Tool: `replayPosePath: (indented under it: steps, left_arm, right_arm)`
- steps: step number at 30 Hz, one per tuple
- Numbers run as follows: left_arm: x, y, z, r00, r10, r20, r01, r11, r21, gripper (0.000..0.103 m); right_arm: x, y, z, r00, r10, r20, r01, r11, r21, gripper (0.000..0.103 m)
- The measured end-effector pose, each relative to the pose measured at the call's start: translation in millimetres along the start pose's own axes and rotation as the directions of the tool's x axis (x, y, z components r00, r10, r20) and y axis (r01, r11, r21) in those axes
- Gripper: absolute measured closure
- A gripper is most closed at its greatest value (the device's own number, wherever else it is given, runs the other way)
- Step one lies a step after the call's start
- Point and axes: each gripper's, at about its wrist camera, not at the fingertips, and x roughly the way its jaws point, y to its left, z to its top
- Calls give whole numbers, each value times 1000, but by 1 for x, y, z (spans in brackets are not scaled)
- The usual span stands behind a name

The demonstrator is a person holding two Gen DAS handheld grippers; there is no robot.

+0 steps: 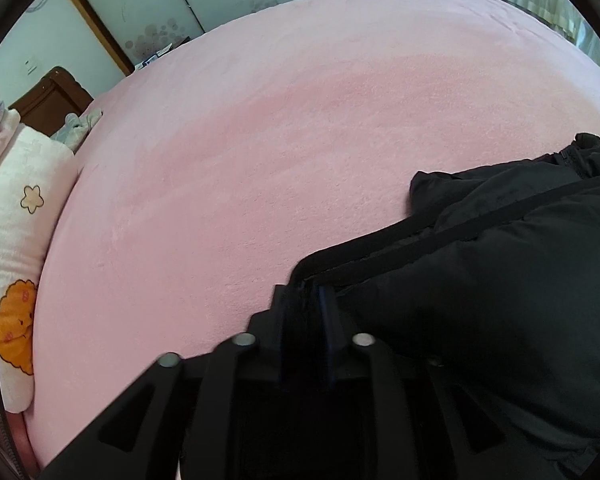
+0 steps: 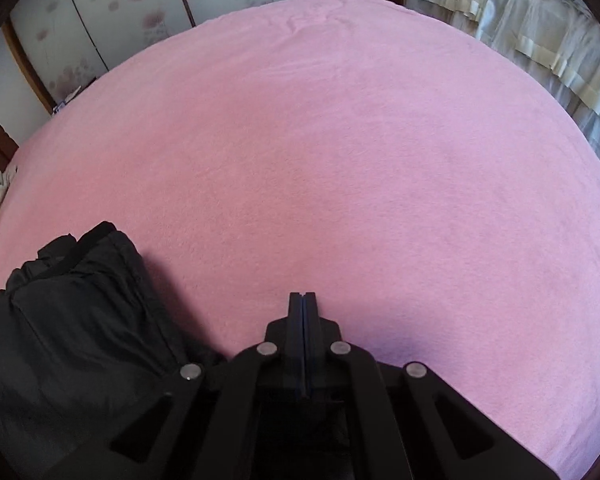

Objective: Fold large clothes

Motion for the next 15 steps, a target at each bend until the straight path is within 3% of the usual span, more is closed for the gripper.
replayPosePath:
  steps: [3,5,15]
  left_arm:
    - [-8,3,3,1000,5,9,-5,1000,-17,70]
    - [-20,4,5,1000,5,23,-4,999,-49,55]
    - [-115,30,4,986,21,164,3,990,-142,28]
  right_arm:
    - [-15,3,-6,1000,-15,24,16,999,-37,103]
    - [-27,10,-7,999,-17,37,19,998,-65,103]
    - [-110,53,1,983,108,149,-91,989,-120,103]
